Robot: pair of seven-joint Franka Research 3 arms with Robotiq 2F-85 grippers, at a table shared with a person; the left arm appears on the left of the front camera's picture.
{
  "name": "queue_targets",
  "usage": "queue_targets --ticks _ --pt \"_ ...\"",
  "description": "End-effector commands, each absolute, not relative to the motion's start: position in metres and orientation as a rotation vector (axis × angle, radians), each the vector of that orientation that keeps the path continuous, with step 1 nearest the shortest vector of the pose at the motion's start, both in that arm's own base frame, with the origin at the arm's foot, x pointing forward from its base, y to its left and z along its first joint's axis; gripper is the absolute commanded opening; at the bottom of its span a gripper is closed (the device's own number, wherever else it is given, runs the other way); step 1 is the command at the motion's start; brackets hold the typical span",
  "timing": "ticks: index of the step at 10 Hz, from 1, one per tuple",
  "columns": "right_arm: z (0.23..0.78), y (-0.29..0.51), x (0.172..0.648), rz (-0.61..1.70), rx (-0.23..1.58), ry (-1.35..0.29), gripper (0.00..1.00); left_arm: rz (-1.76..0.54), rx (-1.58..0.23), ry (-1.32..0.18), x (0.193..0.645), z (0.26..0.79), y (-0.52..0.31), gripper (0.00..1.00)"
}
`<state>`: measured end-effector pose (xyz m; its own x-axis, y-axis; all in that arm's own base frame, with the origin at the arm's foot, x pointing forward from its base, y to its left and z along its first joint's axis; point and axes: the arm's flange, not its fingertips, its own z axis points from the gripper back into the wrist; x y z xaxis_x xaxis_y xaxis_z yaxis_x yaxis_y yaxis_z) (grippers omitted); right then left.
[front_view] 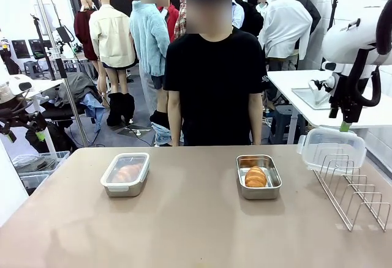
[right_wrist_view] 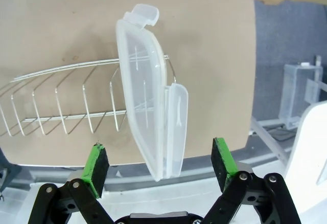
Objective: Place the bread in airtight containers.
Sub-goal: Pick up one Airtight Container lid and hand it to the human.
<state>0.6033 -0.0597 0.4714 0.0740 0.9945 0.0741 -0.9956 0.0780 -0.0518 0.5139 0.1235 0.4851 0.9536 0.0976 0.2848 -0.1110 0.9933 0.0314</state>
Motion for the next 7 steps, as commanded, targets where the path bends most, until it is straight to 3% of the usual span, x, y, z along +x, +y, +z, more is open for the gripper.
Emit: queue_targets --ticks 1,7 --pt "0.467 -0.063 0.625 1.519 0.099 -0.092 1.0 0.114 0.057 -0.288 0.514 0.487 0.123 0.92" --pt "0.434 -0.056 0.636 1.547 0.206 -0.049 1.0 0.114 0.057 -0.288 0.514 0.487 0.123 0.92"
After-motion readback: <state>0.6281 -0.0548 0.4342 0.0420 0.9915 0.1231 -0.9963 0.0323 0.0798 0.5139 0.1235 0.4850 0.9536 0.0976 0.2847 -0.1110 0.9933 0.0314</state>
